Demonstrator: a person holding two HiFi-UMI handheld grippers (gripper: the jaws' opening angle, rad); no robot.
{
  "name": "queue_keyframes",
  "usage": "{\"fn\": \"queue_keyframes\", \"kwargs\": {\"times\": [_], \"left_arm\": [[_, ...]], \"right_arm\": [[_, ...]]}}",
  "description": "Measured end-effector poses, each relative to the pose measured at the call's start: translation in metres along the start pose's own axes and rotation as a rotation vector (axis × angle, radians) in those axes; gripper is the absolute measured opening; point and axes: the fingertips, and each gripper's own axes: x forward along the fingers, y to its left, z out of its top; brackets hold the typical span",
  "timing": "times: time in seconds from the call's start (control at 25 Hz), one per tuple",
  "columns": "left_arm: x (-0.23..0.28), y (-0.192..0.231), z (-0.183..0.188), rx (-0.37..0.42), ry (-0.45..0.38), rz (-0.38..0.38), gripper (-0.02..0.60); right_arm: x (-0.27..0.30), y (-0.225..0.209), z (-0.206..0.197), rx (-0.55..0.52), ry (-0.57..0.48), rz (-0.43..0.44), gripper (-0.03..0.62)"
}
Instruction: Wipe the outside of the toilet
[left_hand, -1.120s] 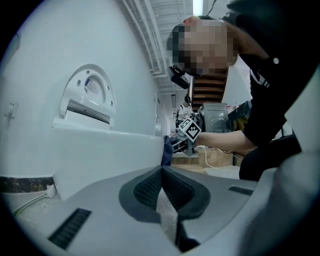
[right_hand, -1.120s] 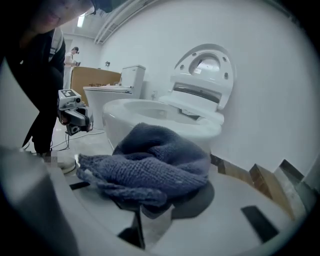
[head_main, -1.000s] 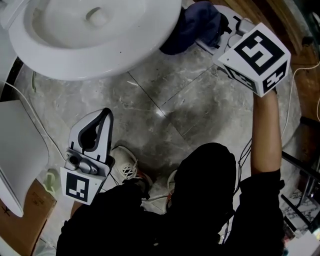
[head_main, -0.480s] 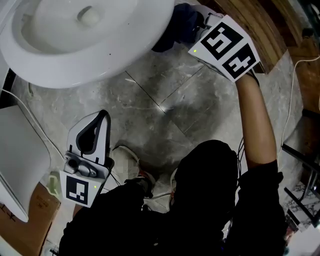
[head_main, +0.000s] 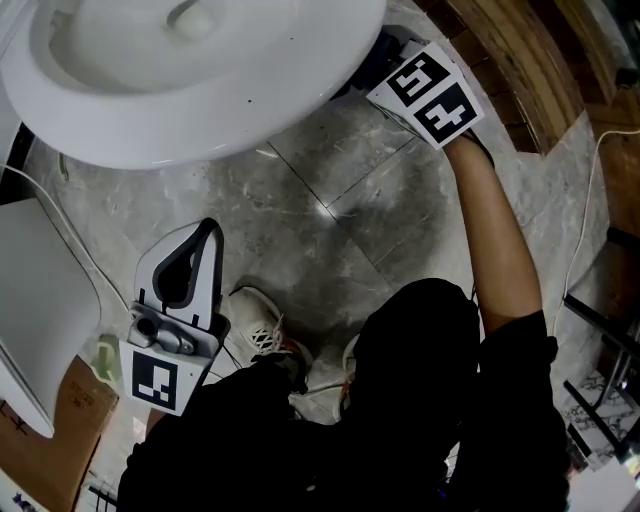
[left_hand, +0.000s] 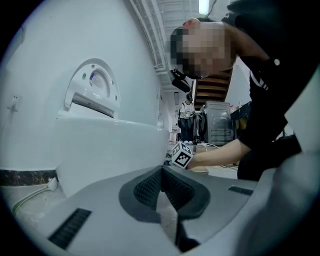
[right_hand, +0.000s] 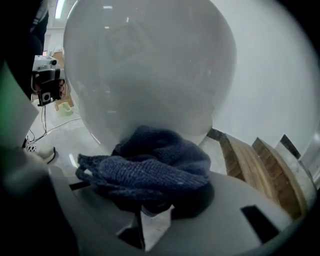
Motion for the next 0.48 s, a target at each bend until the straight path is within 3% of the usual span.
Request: {"fn": "queue_keyframes", "kwargs": {"times": [0.48], "left_arm": [[-0.004, 0.003, -0.003, -0.020, 0.006, 0.002, 0.011]], "right_arm": [[0.074, 0.016, -0.053, 0.129, 0.054, -0.032, 0.101]]}}
